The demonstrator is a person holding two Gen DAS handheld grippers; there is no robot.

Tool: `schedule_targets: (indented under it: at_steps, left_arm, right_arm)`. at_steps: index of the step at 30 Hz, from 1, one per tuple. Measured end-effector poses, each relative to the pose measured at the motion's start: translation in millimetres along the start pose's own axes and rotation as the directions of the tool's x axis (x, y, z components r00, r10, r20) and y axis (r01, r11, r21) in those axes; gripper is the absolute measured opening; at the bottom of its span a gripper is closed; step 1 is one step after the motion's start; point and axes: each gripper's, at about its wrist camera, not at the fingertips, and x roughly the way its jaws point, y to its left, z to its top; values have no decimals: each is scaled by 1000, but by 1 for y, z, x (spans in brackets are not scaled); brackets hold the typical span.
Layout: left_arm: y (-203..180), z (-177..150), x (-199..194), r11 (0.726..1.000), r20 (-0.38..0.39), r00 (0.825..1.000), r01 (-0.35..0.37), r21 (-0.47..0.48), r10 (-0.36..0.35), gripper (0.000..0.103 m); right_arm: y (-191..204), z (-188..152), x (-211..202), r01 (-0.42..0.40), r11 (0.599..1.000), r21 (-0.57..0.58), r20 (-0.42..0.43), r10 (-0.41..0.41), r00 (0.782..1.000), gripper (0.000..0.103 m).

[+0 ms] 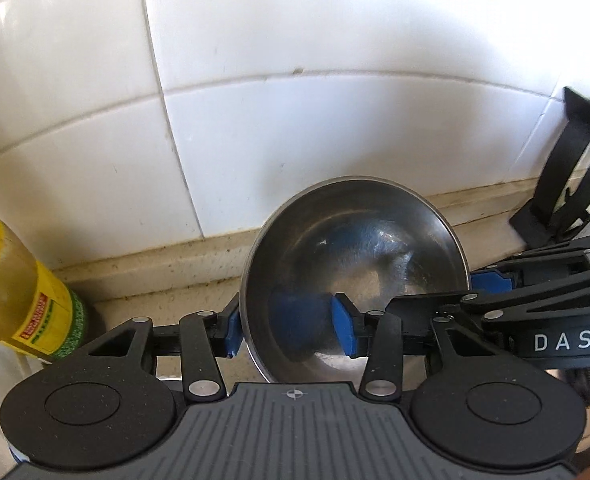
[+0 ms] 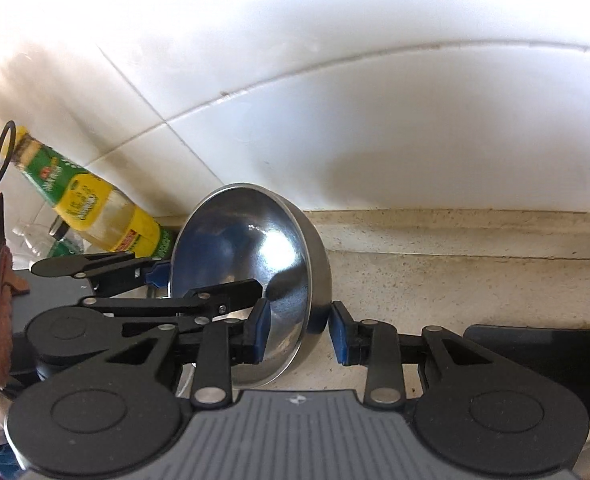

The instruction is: Organize plates and bowls

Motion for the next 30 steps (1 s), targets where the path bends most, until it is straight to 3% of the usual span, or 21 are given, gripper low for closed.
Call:
schedule_targets:
  at_steps: [16, 30]
  left_arm:
    - [-27, -35, -98, 999, 91, 996, 18, 41, -22, 57]
    - [-52, -85, -106, 995, 2, 999, 52, 87, -52, 57]
  right_arm:
    - [55, -38, -85, 13, 998, -65, 67, -8, 998, 35]
    - [52, -92, -91, 17, 1000, -6, -23, -17, 1000, 35]
